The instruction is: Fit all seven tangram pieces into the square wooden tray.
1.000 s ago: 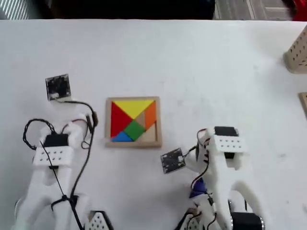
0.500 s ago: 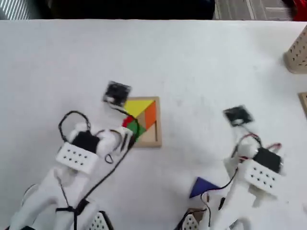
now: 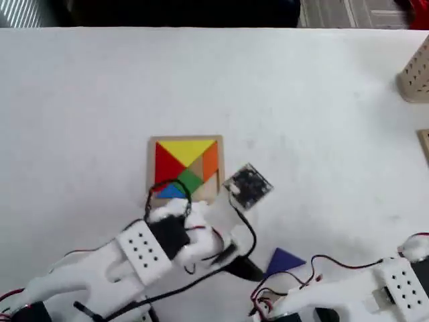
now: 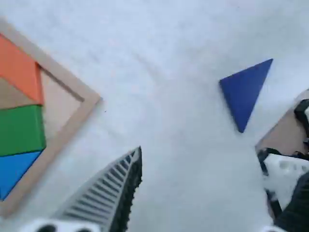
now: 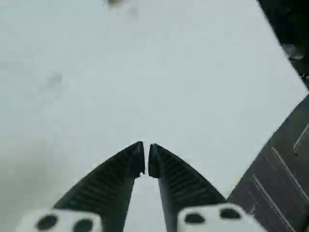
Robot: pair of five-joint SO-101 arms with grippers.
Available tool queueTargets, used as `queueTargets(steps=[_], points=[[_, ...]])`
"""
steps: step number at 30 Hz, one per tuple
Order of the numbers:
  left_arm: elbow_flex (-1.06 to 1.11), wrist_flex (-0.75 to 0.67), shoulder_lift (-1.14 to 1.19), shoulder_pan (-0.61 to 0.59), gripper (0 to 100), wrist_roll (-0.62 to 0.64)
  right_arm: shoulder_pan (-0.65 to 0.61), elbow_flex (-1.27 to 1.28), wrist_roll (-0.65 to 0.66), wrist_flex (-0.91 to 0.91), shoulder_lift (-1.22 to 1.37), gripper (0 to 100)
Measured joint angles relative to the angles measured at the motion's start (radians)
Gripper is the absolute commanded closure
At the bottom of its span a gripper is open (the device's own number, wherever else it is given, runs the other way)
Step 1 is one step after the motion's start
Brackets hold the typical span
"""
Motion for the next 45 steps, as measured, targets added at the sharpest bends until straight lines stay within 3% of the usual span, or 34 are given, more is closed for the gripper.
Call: queueTargets(steps=[9, 19, 28, 36, 42, 45], points=[[0.049, -0.219, 0.068, 0.081, 55, -0.011, 0.129, -0.117, -0.006, -0.190, 0.301, 92.6], [-0.078, -0.390, 0.479, 0.081, 55, 0.032, 0.149, -0.614, -0.006, -0.002, 0.841, 94.0], [-0.244, -0.443, 0.750, 0.084, 55, 0.031, 0.169, -0.781, -0.006, 0.023, 0.987, 94.0], [-0.258, -0.436, 0.763, 0.175, 55, -0.196, 0.169, -0.781, -0.006, 0.023, 0.993, 94.0], [-0.258, -0.519, 0.767, 0.181, 74, -0.287, 0.170, -0.781, -0.006, 0.023, 0.993, 94.0], [-0.258, -0.574, 0.767, 0.181, 77, -0.351, 0.170, -0.781, -0.006, 0.023, 0.993, 94.0]])
